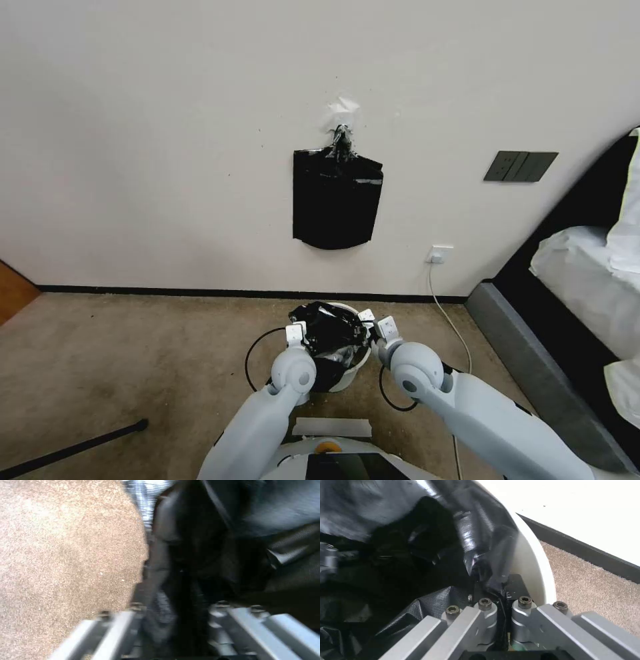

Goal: Place a trash bag onto the trash bin.

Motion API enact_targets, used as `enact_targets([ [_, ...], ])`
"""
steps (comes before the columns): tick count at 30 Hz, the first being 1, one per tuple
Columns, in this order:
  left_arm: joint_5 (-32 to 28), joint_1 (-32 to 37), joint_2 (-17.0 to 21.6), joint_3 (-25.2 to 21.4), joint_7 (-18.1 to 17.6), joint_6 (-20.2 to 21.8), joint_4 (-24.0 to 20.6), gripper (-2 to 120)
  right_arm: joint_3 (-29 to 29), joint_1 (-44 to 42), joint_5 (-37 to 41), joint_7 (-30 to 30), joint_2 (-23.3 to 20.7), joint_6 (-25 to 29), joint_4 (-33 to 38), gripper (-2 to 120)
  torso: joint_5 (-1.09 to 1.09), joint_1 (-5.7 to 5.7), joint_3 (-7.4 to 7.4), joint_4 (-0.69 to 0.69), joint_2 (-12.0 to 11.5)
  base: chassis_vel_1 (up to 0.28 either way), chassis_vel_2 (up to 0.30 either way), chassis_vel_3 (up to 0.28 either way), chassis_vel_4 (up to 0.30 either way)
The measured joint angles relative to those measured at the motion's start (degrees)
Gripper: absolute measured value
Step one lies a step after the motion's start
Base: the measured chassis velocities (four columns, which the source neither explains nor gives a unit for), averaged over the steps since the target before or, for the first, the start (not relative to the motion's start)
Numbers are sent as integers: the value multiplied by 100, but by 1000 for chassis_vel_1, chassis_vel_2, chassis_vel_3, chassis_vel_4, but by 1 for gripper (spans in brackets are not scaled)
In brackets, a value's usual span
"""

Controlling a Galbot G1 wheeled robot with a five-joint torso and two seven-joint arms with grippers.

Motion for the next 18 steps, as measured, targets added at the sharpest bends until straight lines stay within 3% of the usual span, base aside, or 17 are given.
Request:
enact_targets([
  [2,32,29,61,1,128,-152,-37,4,19,-46,-150,-107,4,119,0,0,-2,0,0,-1,0,0,0,0,0],
  [8,434,115,239,63,549,-409,-130,2,29,-98,-676,-389,8,543,-1,0,-4,1,1,-3,-1,0,0,0,0],
  [9,720,159,340,69,828,-540,-184,2,28,-88,-891,-507,-12,769,7,0,-2,0,1,-3,-1,0,0,0,0],
  [13,1045,209,452,73,1172,-685,-261,1,27,-26,-1224,-641,-55,1059,-3,0,-1,0,1,0,0,0,0,0,0],
  [16,1856,327,726,71,2068,-1162,-465,1,2,268,-1650,-804,-246,1415,-117,0,-1,1,1,1,-1,0,0,0,0],
  [17,1856,327,726,71,2068,-1162,-465,1,2,268,-1650,-804,-246,1415,-117,0,-1,1,1,1,-1,0,0,0,0],
  [18,2034,353,806,65,2289,-1283,-532,1,2,348,-1673,-817,-301,1462,-152,0,-1,1,1,0,-1,0,0,0,0],
])
